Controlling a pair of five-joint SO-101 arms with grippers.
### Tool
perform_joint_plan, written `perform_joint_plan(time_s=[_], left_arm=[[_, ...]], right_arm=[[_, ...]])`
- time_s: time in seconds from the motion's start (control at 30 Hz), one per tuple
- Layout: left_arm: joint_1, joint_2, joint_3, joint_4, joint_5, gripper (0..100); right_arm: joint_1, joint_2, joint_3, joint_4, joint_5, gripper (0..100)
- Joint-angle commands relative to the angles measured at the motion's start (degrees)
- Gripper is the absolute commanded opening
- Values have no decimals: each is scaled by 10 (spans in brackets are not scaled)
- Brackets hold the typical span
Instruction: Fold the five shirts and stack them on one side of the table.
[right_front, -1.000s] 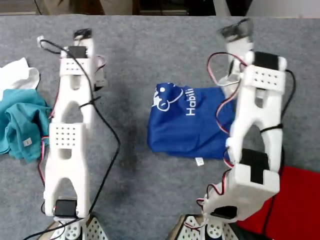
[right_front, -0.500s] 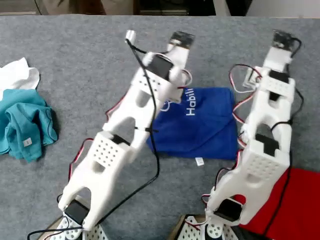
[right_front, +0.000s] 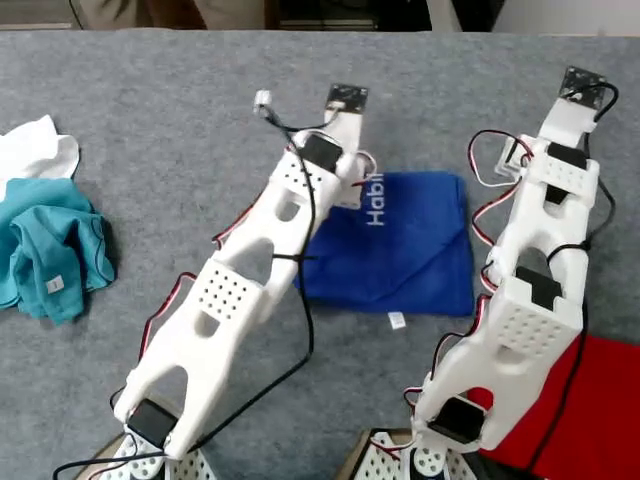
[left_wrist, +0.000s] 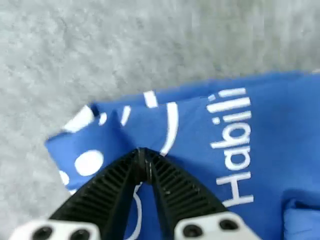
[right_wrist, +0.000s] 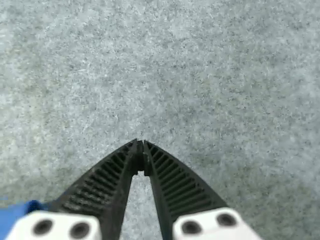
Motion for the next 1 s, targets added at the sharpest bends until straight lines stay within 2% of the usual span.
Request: perform_joint_plan(time_s=[0.0, 0.23, 0.43, 0.57, 0.63, 0.73, 0.87, 0.97], left_arm=[[-38, 2, -36, 4, 4, 19], [-84, 4, -62, 32, 4, 19], [-80, -2, -66, 52, 3, 19], [-76, -2, -145, 98, 3, 22], [-75, -2, -208, 131, 4, 21], [-74, -19, -207, 142, 11, 20], [-80, -46, -207, 161, 23, 20], [-105, -47, -207, 155, 22, 20]], right_arm=[[5, -3, -30, 4, -5, 5], [4, -3, -30, 3, -5, 5], [-9, -3, -30, 5, 16, 5], [-25, -4, -29, 6, 27, 5], [-40, -7, -36, 16, 71, 5], [-75, -28, -71, 98, 151, 5], [-150, -36, -131, 201, 196, 5], [-211, -6, -159, 222, 232, 5]])
